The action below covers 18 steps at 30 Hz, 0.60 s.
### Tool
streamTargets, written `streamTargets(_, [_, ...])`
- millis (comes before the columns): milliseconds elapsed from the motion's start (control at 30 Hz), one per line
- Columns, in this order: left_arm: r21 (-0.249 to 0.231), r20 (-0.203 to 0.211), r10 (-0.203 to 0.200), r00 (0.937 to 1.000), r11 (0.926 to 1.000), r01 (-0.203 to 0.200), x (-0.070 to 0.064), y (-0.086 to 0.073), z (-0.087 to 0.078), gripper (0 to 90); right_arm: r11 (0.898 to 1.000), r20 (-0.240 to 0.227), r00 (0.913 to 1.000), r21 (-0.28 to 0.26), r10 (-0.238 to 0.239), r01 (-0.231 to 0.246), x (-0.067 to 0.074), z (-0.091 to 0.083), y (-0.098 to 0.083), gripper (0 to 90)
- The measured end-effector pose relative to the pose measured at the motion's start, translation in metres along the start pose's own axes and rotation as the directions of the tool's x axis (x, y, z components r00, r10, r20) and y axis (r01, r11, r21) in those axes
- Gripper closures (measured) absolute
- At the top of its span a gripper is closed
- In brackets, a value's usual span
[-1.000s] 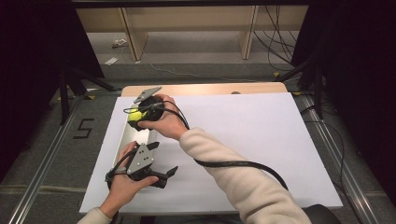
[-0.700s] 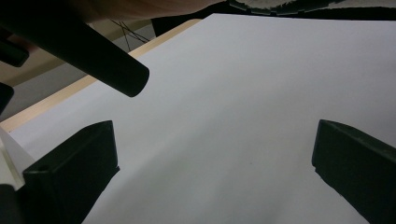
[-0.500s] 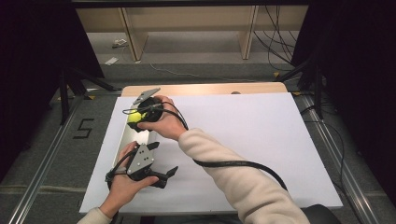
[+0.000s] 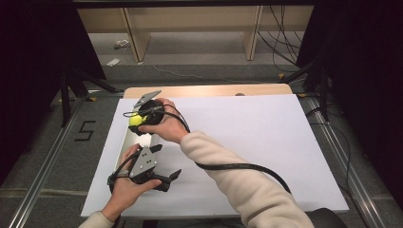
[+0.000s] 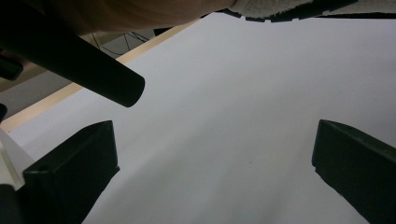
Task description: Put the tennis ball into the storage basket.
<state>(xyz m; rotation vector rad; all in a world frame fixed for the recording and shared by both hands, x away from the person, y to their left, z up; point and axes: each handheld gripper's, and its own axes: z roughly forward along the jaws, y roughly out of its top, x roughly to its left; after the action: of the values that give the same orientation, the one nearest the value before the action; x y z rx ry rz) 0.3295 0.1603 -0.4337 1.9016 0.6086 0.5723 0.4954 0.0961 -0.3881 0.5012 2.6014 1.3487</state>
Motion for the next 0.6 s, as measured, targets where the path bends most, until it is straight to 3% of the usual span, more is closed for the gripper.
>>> streamTargets(600, [0.001,0.002,0.004,1.0000,1.0000,-0.004,0.0001,0.0001,0.0001,0.0,1.000,-0.010,0.9999,0.013,-0.004,0.004,0.0012,0.0042,-0.0001,25.8])
